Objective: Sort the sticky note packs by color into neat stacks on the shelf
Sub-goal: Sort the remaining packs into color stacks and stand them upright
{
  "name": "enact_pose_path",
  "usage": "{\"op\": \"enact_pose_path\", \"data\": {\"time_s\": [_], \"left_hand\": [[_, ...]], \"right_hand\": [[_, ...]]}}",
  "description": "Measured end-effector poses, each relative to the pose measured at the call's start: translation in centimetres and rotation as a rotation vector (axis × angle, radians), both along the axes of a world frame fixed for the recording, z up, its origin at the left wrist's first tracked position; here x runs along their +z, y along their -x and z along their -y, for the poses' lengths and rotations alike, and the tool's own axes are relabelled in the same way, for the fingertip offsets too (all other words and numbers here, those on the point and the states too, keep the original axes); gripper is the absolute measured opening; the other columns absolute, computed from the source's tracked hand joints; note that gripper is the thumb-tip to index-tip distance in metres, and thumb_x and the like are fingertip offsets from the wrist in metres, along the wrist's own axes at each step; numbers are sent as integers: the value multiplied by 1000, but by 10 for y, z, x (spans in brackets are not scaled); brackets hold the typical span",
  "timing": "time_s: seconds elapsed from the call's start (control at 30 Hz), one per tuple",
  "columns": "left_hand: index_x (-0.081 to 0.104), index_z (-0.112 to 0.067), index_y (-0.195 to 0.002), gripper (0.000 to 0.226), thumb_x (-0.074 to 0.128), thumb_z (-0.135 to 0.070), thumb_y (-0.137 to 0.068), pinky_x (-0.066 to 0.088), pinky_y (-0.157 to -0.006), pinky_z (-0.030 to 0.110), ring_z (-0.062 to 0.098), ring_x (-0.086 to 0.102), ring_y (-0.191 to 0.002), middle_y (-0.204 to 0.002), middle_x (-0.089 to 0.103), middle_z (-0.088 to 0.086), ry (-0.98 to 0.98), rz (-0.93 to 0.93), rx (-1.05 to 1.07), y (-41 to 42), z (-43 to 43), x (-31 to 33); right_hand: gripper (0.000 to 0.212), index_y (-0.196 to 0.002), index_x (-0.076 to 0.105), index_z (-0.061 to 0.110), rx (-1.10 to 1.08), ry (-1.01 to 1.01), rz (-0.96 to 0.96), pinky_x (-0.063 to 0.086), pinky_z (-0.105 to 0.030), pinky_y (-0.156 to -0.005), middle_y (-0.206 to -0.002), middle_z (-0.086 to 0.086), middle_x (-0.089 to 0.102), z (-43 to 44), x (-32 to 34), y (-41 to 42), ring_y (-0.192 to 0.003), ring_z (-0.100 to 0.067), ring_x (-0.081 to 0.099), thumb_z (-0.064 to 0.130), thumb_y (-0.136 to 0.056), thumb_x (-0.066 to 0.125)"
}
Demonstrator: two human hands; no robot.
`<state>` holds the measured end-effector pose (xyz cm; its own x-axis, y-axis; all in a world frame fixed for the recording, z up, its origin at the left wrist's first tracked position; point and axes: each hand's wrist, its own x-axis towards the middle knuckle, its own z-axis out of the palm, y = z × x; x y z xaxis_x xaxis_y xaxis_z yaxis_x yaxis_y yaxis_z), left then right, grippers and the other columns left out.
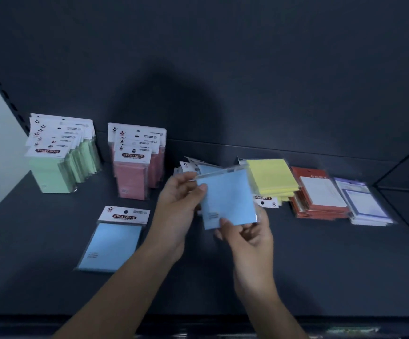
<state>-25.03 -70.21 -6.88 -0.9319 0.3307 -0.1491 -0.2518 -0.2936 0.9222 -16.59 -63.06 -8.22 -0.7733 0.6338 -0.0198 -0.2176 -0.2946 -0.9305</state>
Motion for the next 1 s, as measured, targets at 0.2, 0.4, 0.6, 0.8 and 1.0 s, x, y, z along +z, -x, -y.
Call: {"op": "enact_pose_path", "data": {"time_s": [0.2, 0.4, 0.6, 0.8, 1.0], "left_hand": [[62, -25, -101, 39, 50, 10, -86, 52, -66, 14, 6, 57, -72, -81, 67, -8, 96, -150, 50, 3, 62, -8], [64, -29, -100, 39, 47, 4, -91, 41, -47, 10, -1, 50, -50, -60, 57, -9, 508, -225, 85, 21, 123, -24], [62, -11, -111, 24, 56, -6, -89, 41, -56, 20, 10, 43, -57, -64, 44, -6, 855, -347, 145, 39, 150, -61], [63, -17, -107, 26, 61, -7, -83, 43, -91, 51, 35, 53, -102, -99, 60, 1, 1025, -412, 161, 39, 150, -65], [63, -17, -107, 22, 61, -10, -86, 37, -82, 8, 5, 53, -98, -104, 60, -10, 757, -604, 131, 33, 104, -30]], "right_hand": [[32, -106, 53, 18, 182, 34, 37, 55, -22, -68, -81, -2, 71, 6, 3, 12, -76, -12, 65, 1, -82, 62], [37, -95, 56, 34, 506, -526, 291, 55, -29, -71, -97, 1, 63, 48, -20, 42, -66, -7, 59, 1, -81, 66], [45, -125, 55, 19, 487, -913, 361, 43, -15, -83, -107, 6, 44, 81, -39, 64, -81, -5, 51, 13, -82, 64], [48, -129, 48, 17, 470, -980, 394, 35, -9, -84, -114, 7, 28, 84, -43, 60, -84, -6, 43, 22, -84, 65], [20, -103, 62, 16, 72, -976, 91, 41, -8, -73, -103, 6, 49, 48, -15, 55, -81, -2, 53, 11, -84, 58]]}}
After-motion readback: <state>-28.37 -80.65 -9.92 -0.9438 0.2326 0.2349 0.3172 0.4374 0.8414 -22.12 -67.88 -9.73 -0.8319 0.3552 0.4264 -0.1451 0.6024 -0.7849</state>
